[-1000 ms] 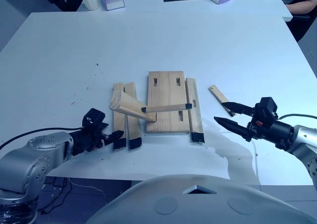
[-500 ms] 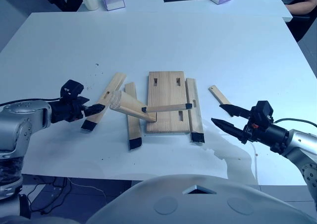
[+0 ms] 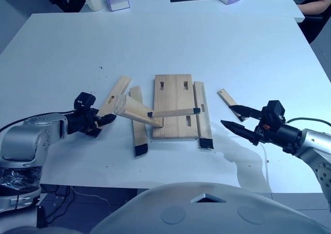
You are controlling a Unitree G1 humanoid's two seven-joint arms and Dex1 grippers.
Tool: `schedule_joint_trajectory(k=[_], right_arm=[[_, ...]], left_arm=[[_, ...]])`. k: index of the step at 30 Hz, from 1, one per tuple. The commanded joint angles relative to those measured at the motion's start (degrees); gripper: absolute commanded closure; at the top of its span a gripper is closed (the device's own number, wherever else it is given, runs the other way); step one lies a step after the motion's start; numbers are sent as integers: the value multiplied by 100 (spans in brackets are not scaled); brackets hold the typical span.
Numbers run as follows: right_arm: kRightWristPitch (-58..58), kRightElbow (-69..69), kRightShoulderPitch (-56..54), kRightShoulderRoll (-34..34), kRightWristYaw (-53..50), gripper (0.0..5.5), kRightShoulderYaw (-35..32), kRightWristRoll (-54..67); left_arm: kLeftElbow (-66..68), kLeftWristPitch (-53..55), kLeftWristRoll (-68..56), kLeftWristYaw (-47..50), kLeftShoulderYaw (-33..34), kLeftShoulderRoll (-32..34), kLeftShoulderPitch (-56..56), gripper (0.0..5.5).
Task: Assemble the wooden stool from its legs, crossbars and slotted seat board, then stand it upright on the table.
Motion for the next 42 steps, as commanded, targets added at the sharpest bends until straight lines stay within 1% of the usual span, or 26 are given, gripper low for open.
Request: schedule_joint_trajectory(k=[1, 5, 6, 7, 10, 11, 12, 17, 21, 24, 26, 31, 34, 37, 39, 42], right_arm=[[42, 44, -164, -125, 65, 239, 54, -32], [56, 61, -189, -172, 101, 239, 60, -51], [57, 70, -200, -173, 98, 239, 68, -63], [59, 87, -225, -173, 100, 239, 78, -71], [41, 149, -292, -182, 108, 239, 98, -92], [27, 181, -316, -186, 111, 239, 103, -106], [15, 209, -340, -190, 116, 239, 108, -116], [0, 334, -492, -218, 151, 239, 78, -124], [-2, 527, -699, -281, 229, 239, -58, -81], [-33, 787, -961, -332, 324, 239, -164, -55], [-17, 958, -1243, -321, 318, 239, -310, 30], [470, 1245, -2530, -325, 233, 239, -635, 911], [925, 1272, -3271, -390, 293, 239, -645, 1629], [1447, 1341, -3986, -319, 228, 239, -606, 2556], [1765, 1432, -4456, -253, 163, 239, -561, 3182], [2025, 1635, -5070, -117, -5, 239, -404, 3640]], left_arm=[[43, -289, 161, -27, -116, -156, 260, 192], [253, -506, 233, -47, -79, -199, 288, 252], [345, -590, 271, -46, -73, -207, 260, 256], [421, -657, 280, -56, -50, -229, 242, 282], [553, -856, 196, -149, 43, -355, 214, 322], [567, -919, 203, -163, 60, -380, 209, 343], [582, -990, 201, -173, 98, -421, 183, 350], [533, -1238, -159, -144, 551, -818, -233, 349], [583, -1368, -764, 54, 1297, -1205, -911, 349], [562, -1386, -1152, 290, 1753, -1335, -1486, 349], [384, -1343, -1470, 287, 1876, -1324, -1823, 349], [-307, -962, -2616, -4, 1888, -1112, -2585, 349], [-598, -733, -3485, -193, 1880, -935, -3095, 349], [-918, -559, -4279, -451, 1713, -783, -3371, 349], [-1083, -499, -4554, -640, 1515, -687, -3377, 349], [-1162, -523, -4550, -1010, 1185, -561, -3310, 349]])
